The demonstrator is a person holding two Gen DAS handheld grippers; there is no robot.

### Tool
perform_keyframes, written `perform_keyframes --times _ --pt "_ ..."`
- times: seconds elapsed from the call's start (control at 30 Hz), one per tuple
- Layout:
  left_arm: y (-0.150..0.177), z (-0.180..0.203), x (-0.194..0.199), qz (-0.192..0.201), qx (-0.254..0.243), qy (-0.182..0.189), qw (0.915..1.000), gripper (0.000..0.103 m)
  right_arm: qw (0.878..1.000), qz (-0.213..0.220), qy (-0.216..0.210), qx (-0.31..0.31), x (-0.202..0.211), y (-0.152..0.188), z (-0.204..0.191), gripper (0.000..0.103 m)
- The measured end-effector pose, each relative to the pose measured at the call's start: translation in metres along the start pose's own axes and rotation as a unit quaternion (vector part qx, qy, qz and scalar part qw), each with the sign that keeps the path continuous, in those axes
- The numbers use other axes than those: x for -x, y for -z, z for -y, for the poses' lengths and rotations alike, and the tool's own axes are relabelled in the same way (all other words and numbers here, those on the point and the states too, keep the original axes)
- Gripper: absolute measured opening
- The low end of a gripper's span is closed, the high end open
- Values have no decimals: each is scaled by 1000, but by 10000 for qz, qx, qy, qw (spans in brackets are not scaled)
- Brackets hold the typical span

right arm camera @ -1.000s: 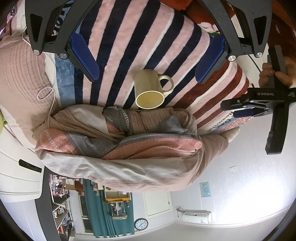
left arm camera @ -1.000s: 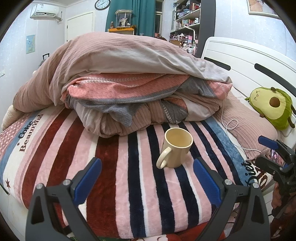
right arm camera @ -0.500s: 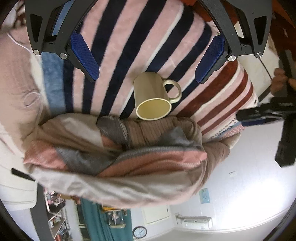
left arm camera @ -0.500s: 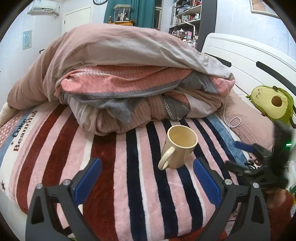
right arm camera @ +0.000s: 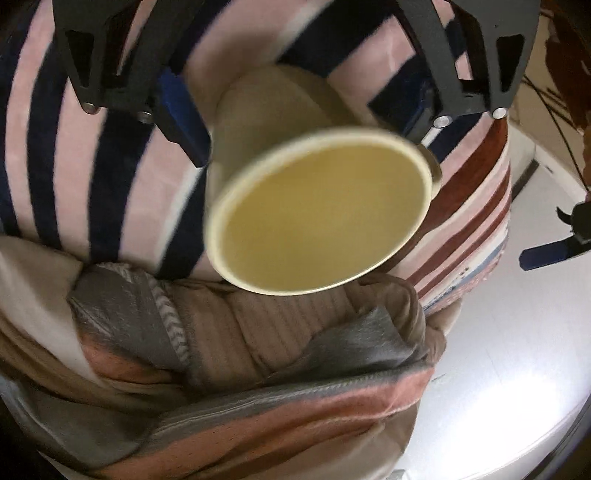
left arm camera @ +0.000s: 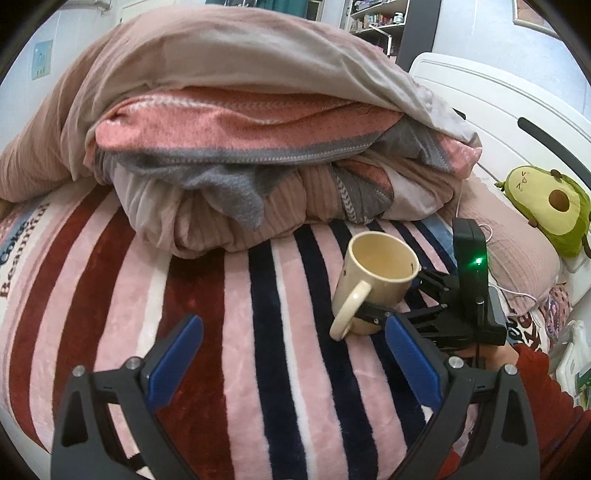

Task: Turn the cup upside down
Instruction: 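Move the right gripper to the cream mug and close around its body, then lift the mug with the right gripper and rotate it rim-down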

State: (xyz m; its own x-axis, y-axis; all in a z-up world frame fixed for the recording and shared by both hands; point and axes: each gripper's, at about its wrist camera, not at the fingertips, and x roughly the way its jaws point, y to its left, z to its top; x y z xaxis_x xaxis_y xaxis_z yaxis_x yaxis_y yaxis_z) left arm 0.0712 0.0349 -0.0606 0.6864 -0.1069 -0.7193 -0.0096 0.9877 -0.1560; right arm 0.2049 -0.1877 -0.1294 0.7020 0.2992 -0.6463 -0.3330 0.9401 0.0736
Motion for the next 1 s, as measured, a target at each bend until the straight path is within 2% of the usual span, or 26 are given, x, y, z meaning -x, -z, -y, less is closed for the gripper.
perform_keyframes --times 0.1,0.23,0.4,0.5,0.63,0.73,0.83,1.0 --pt "4 -1 0 -34 11 111 9999 98 9997 24 183 146 8 1 -10 85" --pt "11 5 4 -77 -21 504 9987 98 9993 -14 179 335 33 13 -27 84" --pt "26 30 11 -191 -189 1029 9943 98 9978 -282 253 552 81 37 -58 84" --pt "34 44 13 -261 -263 1158 9926 98 9970 -498 291 523 94 48 -65 84" --pt "41 53 14 -300 -265 1164 9924 98 9952 -715 406 521 95 61 -67 84" --pt "44 46 17 -285 -218 1042 9939 98 9939 -800 502 563 83 64 -71 84" --pt "46 30 19 -273 -148 817 9962 98 9926 -638 695 767 73 57 -79 84" --pt "46 3 17 -300 -60 547 9980 98 9949 -542 375 765 47 43 -90 82"
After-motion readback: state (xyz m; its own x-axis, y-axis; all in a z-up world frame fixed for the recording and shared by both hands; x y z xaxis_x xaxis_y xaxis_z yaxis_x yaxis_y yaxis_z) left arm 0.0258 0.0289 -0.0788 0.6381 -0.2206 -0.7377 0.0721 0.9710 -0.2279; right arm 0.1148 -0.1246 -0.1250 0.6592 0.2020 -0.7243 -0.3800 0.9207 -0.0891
